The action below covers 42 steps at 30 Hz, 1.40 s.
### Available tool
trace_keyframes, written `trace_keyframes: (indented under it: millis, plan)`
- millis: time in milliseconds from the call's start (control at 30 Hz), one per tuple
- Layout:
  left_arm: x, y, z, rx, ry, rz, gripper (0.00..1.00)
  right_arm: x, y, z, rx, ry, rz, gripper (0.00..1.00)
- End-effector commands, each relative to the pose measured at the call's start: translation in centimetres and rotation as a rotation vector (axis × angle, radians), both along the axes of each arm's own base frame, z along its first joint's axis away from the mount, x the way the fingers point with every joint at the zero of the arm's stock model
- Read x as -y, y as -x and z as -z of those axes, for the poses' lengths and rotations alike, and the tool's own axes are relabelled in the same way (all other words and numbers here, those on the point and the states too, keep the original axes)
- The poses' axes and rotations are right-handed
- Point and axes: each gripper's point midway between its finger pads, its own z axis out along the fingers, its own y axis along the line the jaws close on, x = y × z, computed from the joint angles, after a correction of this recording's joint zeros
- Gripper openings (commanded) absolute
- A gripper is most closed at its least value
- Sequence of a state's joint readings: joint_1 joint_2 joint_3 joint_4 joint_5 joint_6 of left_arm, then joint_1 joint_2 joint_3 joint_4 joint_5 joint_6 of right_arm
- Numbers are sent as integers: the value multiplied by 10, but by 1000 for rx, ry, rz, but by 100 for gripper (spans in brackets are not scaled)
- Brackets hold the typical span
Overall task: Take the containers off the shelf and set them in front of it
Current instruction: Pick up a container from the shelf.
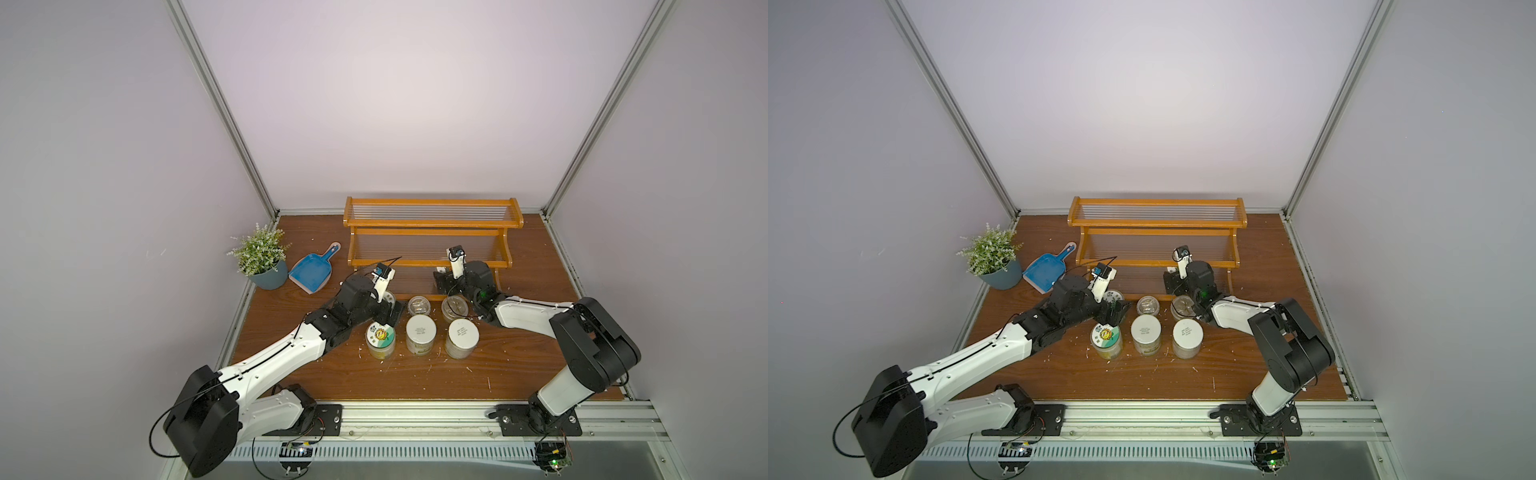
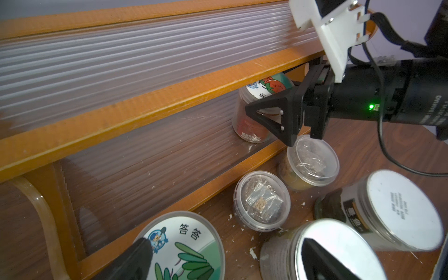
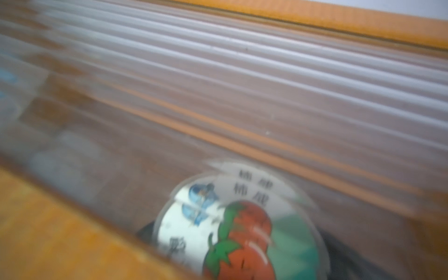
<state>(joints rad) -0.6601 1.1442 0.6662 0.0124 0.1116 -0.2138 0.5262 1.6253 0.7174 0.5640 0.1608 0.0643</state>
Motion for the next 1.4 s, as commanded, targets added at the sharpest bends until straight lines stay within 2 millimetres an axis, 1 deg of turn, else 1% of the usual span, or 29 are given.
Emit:
trace_keyframes:
  millis: [0, 133, 300, 367, 500, 633, 833, 967, 1233, 1367]
  plan:
    - [-1, -2, 3, -8, 5, -3, 99, 4, -10, -33, 121, 2, 25, 99]
    - [-1, -2, 3, -7, 6, -3, 99, 6, -4, -34, 114, -4, 26, 99]
    - [0, -2, 3, -10, 10, 5, 99, 9, 4, -20, 86, -5, 35, 99]
    - [1, -2, 3, -11, 12, 6, 99, 9, 4, -16, 78, -7, 37, 99]
    - [0, -2, 3, -9, 13, 5, 99, 8, 2, -16, 79, -7, 38, 99]
    - [0, -2, 3, -9, 11, 6, 99, 9, 2, -7, 66, 0, 47, 99]
    - [1, -1, 3, -9, 14, 11, 99, 11, 7, 4, 49, -1, 48, 99]
    - [1, -1, 5, -11, 14, 11, 99, 12, 10, 2, 57, -4, 49, 99]
    - [1, -1, 5, -11, 14, 11, 99, 12, 12, 16, 31, -15, 53, 99]
    - [2, -1, 4, -11, 13, 12, 99, 12, 11, 11, 57, -23, 51, 98]
